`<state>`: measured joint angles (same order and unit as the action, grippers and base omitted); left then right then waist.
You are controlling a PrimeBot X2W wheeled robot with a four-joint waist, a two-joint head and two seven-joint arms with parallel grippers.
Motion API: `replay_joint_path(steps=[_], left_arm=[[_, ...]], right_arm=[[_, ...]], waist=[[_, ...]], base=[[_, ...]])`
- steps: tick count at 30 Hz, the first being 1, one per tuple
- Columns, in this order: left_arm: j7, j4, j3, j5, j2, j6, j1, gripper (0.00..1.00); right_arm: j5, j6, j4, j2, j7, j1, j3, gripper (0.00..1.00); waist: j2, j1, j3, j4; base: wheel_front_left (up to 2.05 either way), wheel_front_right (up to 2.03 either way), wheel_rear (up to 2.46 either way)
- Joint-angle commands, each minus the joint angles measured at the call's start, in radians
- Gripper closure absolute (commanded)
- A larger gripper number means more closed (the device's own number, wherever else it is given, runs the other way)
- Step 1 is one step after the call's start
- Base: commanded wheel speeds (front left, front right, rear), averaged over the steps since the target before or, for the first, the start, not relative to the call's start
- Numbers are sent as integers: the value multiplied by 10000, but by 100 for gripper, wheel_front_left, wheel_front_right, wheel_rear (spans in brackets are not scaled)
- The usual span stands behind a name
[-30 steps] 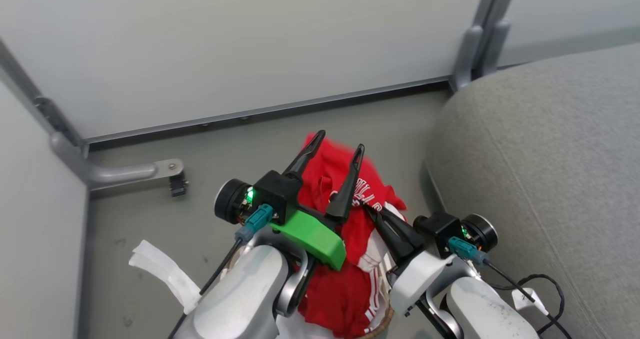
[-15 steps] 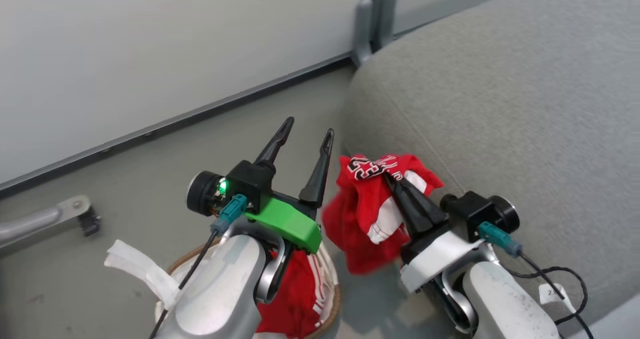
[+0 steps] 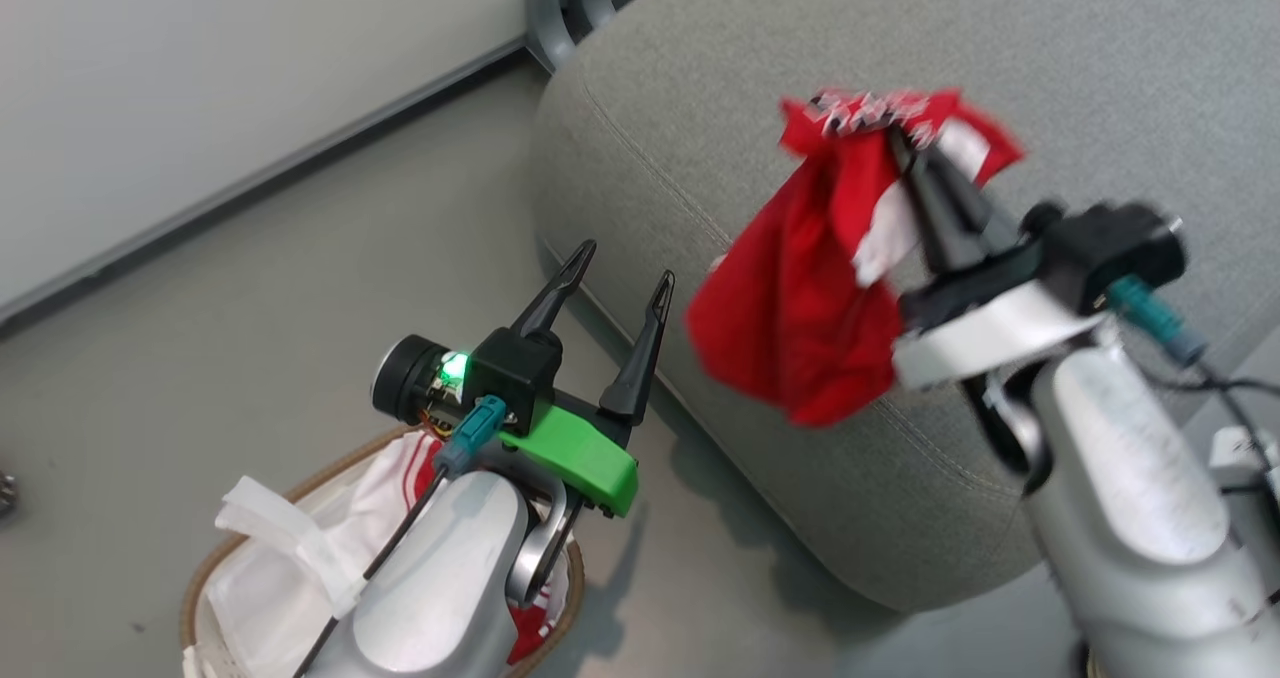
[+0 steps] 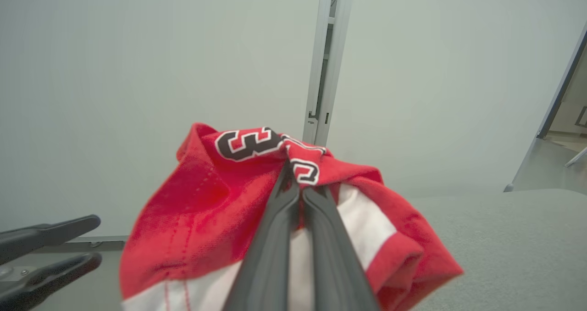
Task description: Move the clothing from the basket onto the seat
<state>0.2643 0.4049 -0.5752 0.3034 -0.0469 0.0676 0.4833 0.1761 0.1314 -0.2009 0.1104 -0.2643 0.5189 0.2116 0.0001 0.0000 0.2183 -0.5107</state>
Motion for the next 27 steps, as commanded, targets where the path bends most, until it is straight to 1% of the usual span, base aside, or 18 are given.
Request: replay_joint_path(steps=[1, 7, 11, 15, 18, 21, 24, 27], left_arm=[[2, 38, 41, -165, -68, 53, 215, 0], [2, 208, -13, -524, -74, 266, 592, 0], [2, 235, -13, -753, -101, 373, 912, 0], [2, 150, -34, -951, -141, 461, 1209, 0], [2, 83, -35, -1039, -151, 496, 1419, 0], [2, -49, 10, -1023, -132, 537, 1582, 0], [2, -137, -6, -991, -110, 558, 1663, 0], [2, -162, -56, -955, -87, 574, 1753, 0]], right_arm=[[1, -12, 53, 174, -2, 475, -190, 100], [-260, -12, -295, 1292, -3, 2142, -1070, 100], [-629, -14, -657, 2179, -2, 3329, -1486, 100], [-880, -14, -1156, 2827, -2, 4233, -1898, 100], [-1165, -14, -1591, 3050, -2, 4675, -2174, 100], [-1455, -14, -2361, 3156, -2, 4988, -2463, 100], [-1683, -14, -3101, 3028, -2, 5009, -2743, 100], [-1901, -14, -3858, 2768, 0, 4561, -3095, 100]], waist=[[-1, 0, 893, -336], [-1, 0, 1846, 96], [-1, 0, 2641, 558], [-1, 0, 3352, 1024], [-1, 0, 3796, 1325], [-1, 0, 4174, 1657], [-1, 0, 4362, 1895], [-1, 0, 4426, 2129]], base=[[0, 0, 0], [0, 0, 0], [0, 0, 0], [0, 0, 0], [0, 0, 0], [0, 0, 0], [0, 0, 0], [0, 0, 0]])
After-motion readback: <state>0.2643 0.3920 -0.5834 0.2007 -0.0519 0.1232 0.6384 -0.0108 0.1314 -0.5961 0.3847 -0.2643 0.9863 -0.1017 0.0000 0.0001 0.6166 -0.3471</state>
